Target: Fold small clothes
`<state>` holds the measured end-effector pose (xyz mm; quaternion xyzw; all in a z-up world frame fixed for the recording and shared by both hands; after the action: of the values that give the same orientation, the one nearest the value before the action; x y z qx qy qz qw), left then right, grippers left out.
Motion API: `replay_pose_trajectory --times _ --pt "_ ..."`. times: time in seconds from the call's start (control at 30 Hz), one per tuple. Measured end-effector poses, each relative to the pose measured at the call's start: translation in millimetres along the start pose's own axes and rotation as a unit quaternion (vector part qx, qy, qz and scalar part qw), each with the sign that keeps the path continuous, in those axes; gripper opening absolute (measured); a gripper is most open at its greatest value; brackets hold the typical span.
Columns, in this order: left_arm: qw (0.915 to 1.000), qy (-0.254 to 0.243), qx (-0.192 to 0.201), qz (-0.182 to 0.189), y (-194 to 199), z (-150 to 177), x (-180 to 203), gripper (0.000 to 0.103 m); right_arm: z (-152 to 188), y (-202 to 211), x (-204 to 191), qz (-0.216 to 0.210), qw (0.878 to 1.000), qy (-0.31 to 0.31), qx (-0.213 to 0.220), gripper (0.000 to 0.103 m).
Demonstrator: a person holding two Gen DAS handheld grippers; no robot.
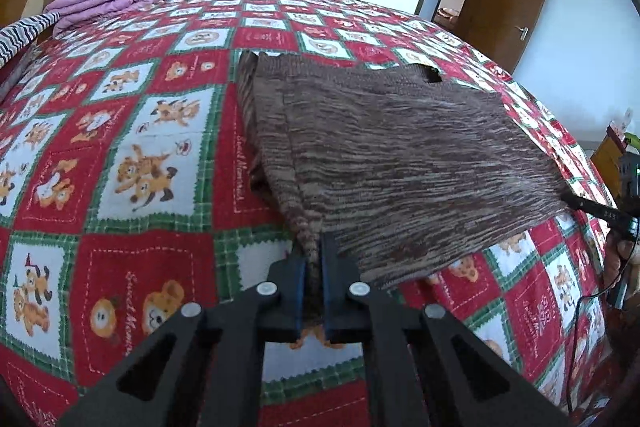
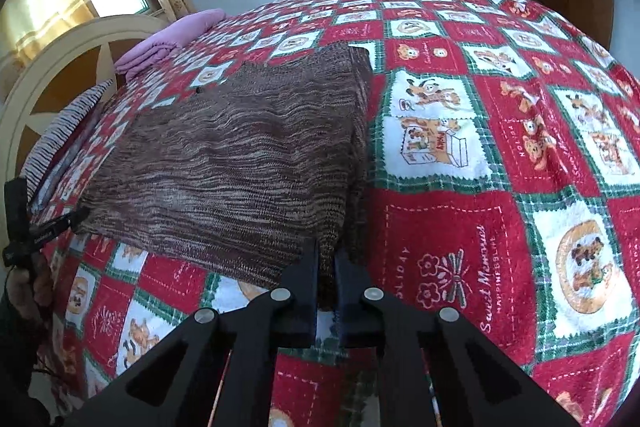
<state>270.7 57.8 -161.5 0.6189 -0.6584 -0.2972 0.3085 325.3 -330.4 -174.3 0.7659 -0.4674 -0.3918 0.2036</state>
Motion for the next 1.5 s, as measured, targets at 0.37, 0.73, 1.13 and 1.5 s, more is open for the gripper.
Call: replay_pose_trajectory --times 0.37,0.73,1.13,1.5 --pt "0.9993 -0.019 0.012 -0.029 7 7 5 0.01 -22 25 -27 0.1 0.993 0.031 0.048 0.042" --pt "0.9946 0.002 0.051 -0.09 13 -16 -3 0.06 -79 -51 -75 -0.051 0.998 0.042 0.004 0.042" --pt "0.9924 -0.026 0.005 -0.12 -12 -3 0 0.07 -113 -117 -49 0.02 0.999 -0.032 -0.021 0.042" --pt "0.9939 0.05 0.022 -0.095 -4 -28 -46 0.098 -48 -103 -186 -0.027 0.982 0.182 -0.036 0.061"
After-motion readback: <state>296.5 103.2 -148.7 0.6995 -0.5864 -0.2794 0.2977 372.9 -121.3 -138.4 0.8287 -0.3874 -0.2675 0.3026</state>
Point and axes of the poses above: each gripper's, at about its wrist camera, not at the fingertips, and y roughly against the way its jaws point, x to its right, z to its underside, the point moved 1 cm from there along -y, roughly the way its jaws point, and after that the axes turned 12 degrees about -z, right-handed, at the moved point
